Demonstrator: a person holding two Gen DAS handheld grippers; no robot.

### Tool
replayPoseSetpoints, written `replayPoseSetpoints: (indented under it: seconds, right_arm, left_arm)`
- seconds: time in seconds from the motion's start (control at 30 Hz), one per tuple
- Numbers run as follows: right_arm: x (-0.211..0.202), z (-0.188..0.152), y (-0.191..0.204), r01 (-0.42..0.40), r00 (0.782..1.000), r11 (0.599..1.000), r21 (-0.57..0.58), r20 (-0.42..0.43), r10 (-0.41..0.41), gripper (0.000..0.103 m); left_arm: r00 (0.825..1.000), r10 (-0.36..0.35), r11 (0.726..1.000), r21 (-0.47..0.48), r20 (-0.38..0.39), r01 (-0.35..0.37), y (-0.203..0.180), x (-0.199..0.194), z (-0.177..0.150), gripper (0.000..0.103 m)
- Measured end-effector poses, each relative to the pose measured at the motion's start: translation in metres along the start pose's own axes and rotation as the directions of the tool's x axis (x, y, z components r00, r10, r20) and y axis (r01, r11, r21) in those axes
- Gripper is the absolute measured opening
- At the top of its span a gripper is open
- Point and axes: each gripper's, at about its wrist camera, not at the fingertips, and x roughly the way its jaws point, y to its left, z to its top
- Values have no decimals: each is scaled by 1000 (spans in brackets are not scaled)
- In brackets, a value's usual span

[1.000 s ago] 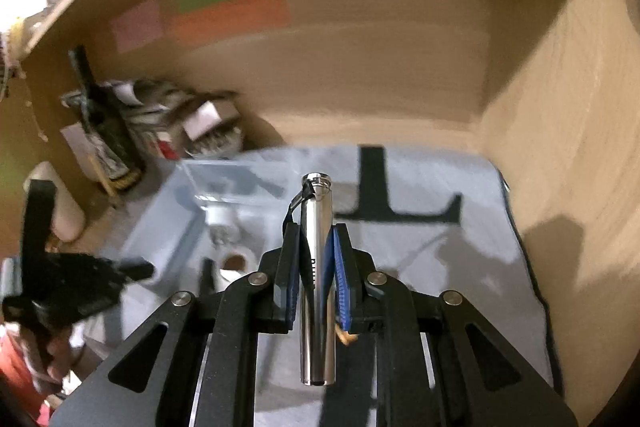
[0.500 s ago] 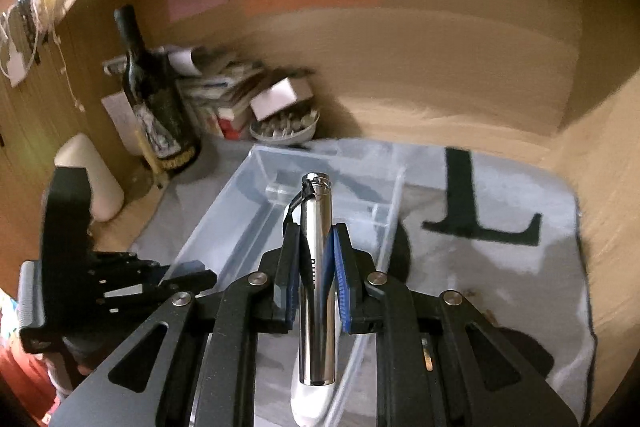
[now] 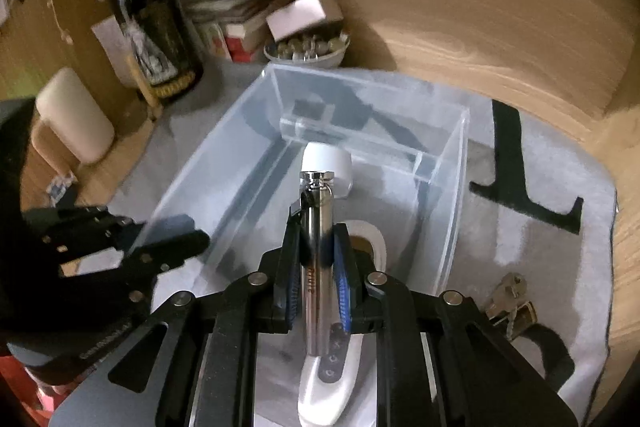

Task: Organize rigid objects
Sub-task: 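Lower the silver cylinder into the clear box beside the white device and release, then grasp the black-and-orange lighter with the right gripper and lift it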

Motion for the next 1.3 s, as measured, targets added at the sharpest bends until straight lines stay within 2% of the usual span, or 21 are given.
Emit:
replayPoseSetpoints:
  seconds: [0.13,0.43,0.63,0.8,1.0,1.1,1.3]
  right_arm:
    - [8,0,1,15,999,999,-31,-38,-16,15]
    - [5,0,5,19,999,998,-54,-29,-21,16]
    - [-16,-1,4,42,998,998,-56,39,-40,33]
    - [-46,-1,-8,114,985,993,-21,133,-110,51]
    - [-75,-6,-49,175,966,980,92,179,-189,56]
    - [-77,-14,-71,213,958,965,152,160,-237,57]
    - [-47,-39,-109,279,956,932,229,28,-293,57]
  left_arm:
    - [1000,0,1000,0,0,0,0,0,0,13]
    - [1000,3,1000,3,0,-3,-1,-1,-1,13]
    - [1000,3,1000,3,0,-3,0,-1,-1,13]
    - [1000,4,1000,4,0,-4,-1,-1,-1,13]
    - [1000,3,1000,4,1,-3,-1,-1,-1,13]
    - [1000,4,1000,5,1,-4,-1,-1,-1,13]
    - [1000,4,1000,5,1,-4,-2,-1,-1,13]
